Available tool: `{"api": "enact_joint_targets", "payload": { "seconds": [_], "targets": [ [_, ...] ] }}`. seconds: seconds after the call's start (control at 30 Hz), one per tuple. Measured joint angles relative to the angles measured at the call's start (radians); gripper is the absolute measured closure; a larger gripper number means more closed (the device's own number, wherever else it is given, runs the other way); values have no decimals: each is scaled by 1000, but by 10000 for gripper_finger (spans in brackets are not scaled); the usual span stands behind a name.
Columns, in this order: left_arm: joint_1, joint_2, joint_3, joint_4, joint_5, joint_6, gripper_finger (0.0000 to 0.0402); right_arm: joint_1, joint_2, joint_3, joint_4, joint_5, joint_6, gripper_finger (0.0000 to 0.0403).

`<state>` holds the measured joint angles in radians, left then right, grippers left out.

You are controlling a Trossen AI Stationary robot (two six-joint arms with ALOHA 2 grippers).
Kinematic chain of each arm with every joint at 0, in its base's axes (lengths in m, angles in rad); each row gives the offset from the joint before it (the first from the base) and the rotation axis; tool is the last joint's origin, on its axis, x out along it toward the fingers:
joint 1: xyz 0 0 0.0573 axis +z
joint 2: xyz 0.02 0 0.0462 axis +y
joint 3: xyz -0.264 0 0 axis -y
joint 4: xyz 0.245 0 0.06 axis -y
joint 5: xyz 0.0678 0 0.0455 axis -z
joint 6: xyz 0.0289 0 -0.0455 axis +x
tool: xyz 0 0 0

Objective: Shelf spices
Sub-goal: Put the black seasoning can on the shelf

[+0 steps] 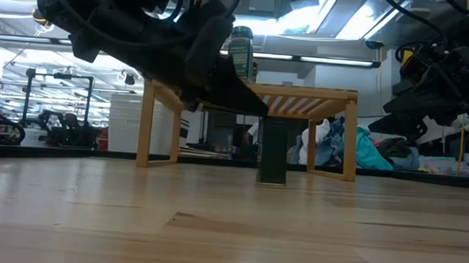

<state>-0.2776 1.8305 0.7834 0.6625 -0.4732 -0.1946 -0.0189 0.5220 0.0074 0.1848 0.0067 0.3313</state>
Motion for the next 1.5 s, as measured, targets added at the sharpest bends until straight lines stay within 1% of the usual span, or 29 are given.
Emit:
{"api": "enact_joint_targets", "payload": {
  "seconds": [0.13, 0.23, 0.33, 0.43, 0.57, 0.7, 0.9, 1.03, 1.27, 1.5],
  "targets": [
    [8, 0, 0, 19, 0, 28, 401, 0, 0, 0, 1, 0, 0, 91],
    [3, -5, 0, 53, -6, 93, 401, 0, 0, 0, 1, 0, 0, 91],
    [-14, -24, 0, 83, -62, 165, 401, 0, 0, 0, 1, 0, 0, 91],
    [-28, -52, 0, -1, -117, 164, 401, 0, 0, 0, -2, 0, 0, 91],
    [-40, -62, 0, -177, -132, 15, 401, 0, 0, 0, -3, 0, 0, 91],
    [-50, -46, 0, -262, -128, -104, 401, 0, 0, 0, -3, 0, 0, 91],
    [-42, 8, 0, -225, -102, -128, 401, 0, 0, 0, -2, 0, -3, 91],
    [-28, 65, 1, -140, -80, -130, 401, 0, 0, 0, -2, 0, -4, 91],
    [-9, 97, 33, -125, -66, -95, 401, 0, 0, 0, -2, 0, -14, 91],
    [18, 150, 95, -118, 35, -47, 401, 0, -1, 0, 0, 0, -21, 91]
  ]
}}
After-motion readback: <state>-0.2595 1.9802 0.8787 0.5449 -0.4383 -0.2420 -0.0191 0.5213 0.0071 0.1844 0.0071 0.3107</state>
